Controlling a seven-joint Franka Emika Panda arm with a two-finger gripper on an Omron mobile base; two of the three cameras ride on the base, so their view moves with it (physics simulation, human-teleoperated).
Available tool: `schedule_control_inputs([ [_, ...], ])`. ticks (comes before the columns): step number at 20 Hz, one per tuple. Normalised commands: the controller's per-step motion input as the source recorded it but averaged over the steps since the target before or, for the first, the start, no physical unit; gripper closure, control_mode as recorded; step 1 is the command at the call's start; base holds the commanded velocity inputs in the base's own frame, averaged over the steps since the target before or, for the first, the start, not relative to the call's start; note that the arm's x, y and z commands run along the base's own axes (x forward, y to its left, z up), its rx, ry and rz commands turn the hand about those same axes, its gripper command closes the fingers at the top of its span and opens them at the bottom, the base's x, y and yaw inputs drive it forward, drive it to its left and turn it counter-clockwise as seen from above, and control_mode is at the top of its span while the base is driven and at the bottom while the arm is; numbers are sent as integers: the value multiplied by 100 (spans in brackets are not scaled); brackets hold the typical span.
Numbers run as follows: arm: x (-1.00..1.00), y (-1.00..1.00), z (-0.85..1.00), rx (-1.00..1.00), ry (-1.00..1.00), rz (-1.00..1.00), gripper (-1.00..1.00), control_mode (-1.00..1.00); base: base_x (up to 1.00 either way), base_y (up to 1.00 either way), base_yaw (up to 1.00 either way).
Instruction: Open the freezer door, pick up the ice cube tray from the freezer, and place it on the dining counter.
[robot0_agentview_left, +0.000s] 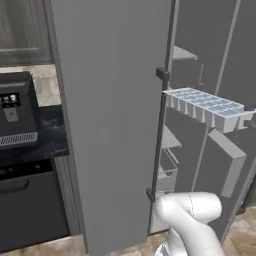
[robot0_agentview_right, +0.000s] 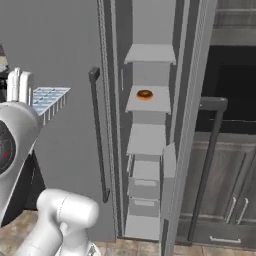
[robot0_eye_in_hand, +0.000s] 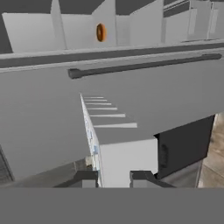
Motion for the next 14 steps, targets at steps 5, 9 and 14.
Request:
schedule_control_inputs([
  [5, 0, 0, 0, 0, 0, 0, 100, 100, -38, 28, 56],
  [9, 0, 0, 0, 0, 0, 0, 100, 100, -37, 26, 67],
  [14, 0, 0, 0, 0, 0, 0, 100, 100, -37, 24, 77],
])
